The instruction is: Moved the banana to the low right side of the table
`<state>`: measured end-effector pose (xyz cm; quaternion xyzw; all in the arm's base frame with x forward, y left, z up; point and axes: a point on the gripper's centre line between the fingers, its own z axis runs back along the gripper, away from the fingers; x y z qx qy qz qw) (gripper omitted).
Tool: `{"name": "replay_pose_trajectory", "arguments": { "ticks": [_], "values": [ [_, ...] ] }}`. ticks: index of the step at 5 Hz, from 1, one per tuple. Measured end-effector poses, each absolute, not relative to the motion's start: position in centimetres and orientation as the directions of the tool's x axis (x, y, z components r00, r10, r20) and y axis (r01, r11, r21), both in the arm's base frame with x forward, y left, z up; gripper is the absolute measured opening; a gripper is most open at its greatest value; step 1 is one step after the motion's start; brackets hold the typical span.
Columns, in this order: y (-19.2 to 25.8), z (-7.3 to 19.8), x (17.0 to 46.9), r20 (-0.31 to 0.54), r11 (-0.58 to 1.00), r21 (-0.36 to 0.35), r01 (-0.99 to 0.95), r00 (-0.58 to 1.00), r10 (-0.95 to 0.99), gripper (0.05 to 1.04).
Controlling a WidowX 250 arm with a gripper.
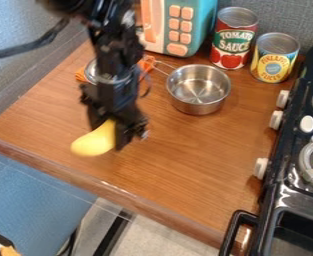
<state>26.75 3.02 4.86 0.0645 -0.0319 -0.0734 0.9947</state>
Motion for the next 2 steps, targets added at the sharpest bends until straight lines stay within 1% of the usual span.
{"name": "replay_pose_trajectory", "arguments": {
  "ticks": [1,2],
  "values": [
    [-2.0,6.4,28.2,0.099,0.983,0.123,0.138,0.984,-0.151,0.564],
    [-5.2,6.2,28.6,0.103,0.990,0.105,0.089,0.990,-0.100,0.564]
  ]
}}
